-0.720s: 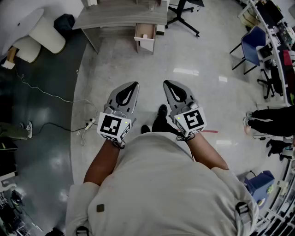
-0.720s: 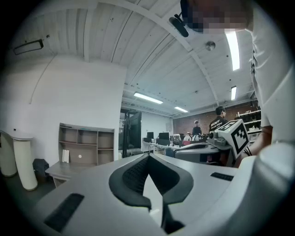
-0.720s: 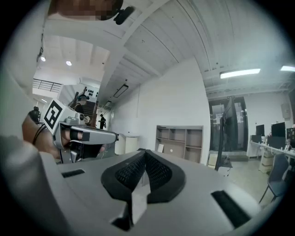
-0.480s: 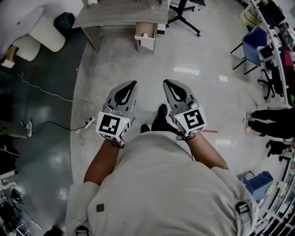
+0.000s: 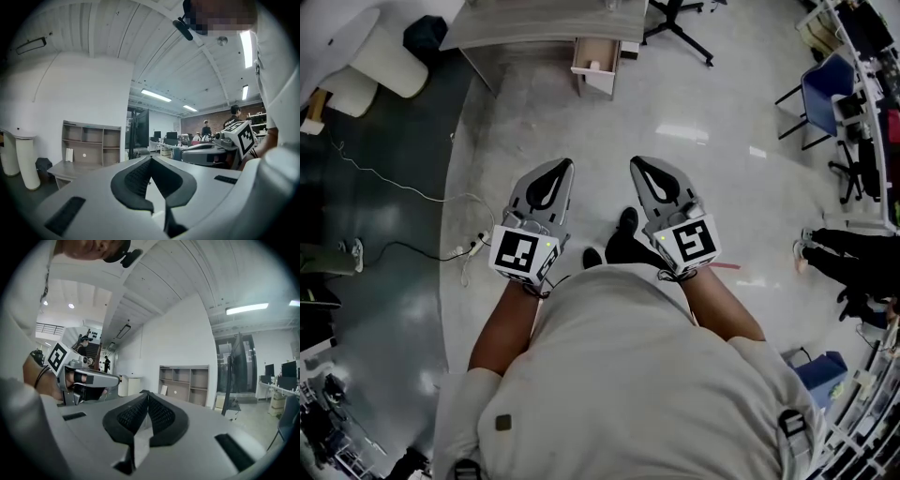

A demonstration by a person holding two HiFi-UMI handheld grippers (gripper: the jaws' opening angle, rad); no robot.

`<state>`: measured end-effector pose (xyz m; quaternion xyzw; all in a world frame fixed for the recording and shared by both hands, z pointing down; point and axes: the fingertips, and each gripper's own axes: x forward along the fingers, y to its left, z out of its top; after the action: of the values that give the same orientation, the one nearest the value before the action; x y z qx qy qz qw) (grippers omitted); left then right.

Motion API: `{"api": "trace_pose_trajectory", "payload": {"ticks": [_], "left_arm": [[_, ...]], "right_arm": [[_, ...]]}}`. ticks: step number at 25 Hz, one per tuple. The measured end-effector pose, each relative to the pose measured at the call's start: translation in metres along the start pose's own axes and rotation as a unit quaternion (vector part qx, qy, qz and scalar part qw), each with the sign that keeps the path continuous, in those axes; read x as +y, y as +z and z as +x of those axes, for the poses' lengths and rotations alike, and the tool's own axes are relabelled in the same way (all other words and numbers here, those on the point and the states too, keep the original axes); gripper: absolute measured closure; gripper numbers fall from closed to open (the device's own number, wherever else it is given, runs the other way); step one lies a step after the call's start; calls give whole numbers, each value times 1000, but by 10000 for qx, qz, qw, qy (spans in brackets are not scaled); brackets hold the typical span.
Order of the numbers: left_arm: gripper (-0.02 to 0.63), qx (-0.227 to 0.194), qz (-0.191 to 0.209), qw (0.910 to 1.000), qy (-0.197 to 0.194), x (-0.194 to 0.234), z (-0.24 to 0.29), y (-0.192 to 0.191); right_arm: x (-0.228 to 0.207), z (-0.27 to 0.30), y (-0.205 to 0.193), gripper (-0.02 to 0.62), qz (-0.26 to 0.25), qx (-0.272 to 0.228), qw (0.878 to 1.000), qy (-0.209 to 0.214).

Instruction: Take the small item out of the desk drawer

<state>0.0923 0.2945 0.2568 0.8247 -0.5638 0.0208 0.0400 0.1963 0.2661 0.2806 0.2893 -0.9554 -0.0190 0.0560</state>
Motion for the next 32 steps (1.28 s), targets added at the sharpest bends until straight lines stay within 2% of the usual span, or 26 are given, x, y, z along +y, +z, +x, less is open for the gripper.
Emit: {"api": "trace_pose_trajectory", "payload": {"ticks": [8,15,22,32], "left_arm": [[594,90,-20,9999,95,15,87,-3],[594,96,-50,9995,302,27,153,5],[594,77,-21,9992,381,30,189,7],[594,31,-76,9996,265,68,211,8]], "right_arm": [[-80,36,-12,572,67,119,9999,105],[-140,58,-13,574,255,155,9987,403],[-179,75,-13,575,67,-67,9985,533],[-195,117,-18,575,57,222,9990,390]]}}
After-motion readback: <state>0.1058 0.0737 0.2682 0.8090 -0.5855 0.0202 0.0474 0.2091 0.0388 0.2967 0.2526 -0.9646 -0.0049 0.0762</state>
